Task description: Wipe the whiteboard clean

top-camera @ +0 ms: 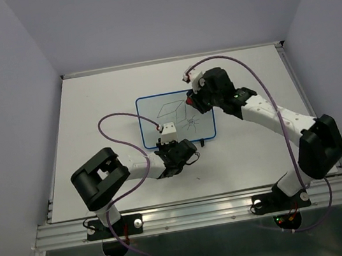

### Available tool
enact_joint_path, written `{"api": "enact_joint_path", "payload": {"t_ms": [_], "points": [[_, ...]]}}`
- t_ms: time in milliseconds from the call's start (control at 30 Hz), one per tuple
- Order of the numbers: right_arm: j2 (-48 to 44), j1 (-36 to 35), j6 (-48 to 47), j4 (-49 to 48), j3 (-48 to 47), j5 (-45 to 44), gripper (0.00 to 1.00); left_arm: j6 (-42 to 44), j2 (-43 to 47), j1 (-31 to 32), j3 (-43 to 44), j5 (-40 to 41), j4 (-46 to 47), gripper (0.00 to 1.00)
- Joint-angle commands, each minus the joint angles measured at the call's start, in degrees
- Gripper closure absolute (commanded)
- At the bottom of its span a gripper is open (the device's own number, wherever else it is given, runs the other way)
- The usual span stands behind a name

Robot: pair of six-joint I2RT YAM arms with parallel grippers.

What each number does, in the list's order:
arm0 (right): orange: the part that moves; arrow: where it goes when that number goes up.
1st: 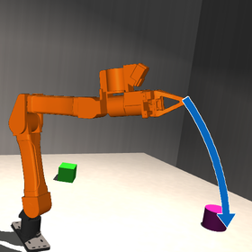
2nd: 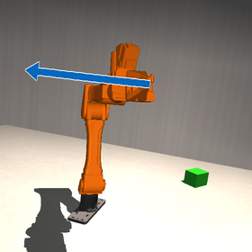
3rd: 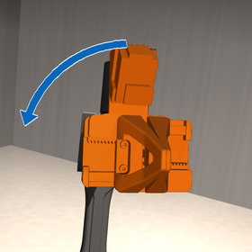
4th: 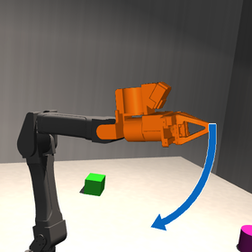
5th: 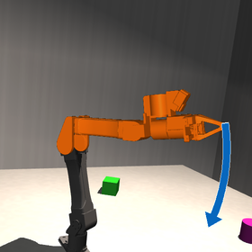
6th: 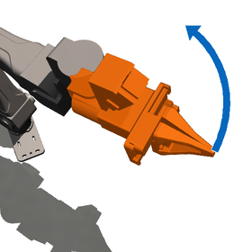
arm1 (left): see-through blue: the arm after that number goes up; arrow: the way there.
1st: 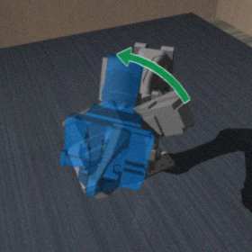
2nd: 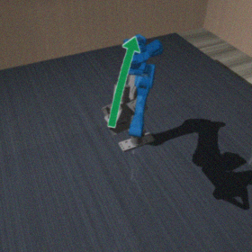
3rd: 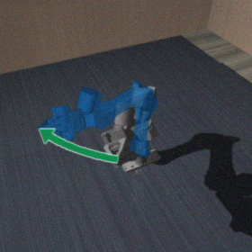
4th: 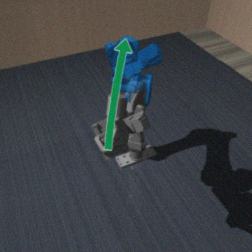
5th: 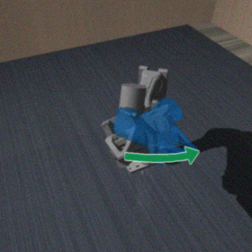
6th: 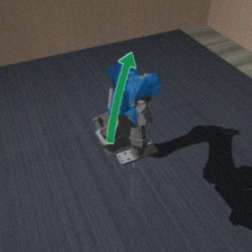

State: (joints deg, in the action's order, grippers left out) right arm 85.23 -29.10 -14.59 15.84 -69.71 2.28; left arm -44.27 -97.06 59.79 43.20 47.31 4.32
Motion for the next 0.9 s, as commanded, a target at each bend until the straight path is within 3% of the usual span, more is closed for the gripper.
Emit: {"api": "enact_joint_path", "payload": {"t_ms": [0,100,200,433,867], "points": [[5.9,-4.7,3.8,-2.1,-2.8,-6.2,0.99,0.9,-1.6,-0.4,0.1,-1.3,3.8,0.97],[8.1,-6.4,5.8,-4.1,-4.6,-8.7,0.99,0.8,-1.4,-0.4,-0.4,-1.3,4.6,0.97],[9.9,-9.5,5.5,-9.1,-3.3,-16.7,0.97,0.9,-1.4,-0.4,-1.1,-2.4,6.0,1.0],[14.2,-13.8,5.4,-6.5,-3.8,-24.4,0.97,0.6,-1.9,-0.4,-2.0,-3.3,7.7,1.0],[14.3,-19.3,14.4,-5.2,11.7,-23.6,0.99,-1.4,-2.3,-0.4,-4.4,-3.7,10.2,1.0]]}}
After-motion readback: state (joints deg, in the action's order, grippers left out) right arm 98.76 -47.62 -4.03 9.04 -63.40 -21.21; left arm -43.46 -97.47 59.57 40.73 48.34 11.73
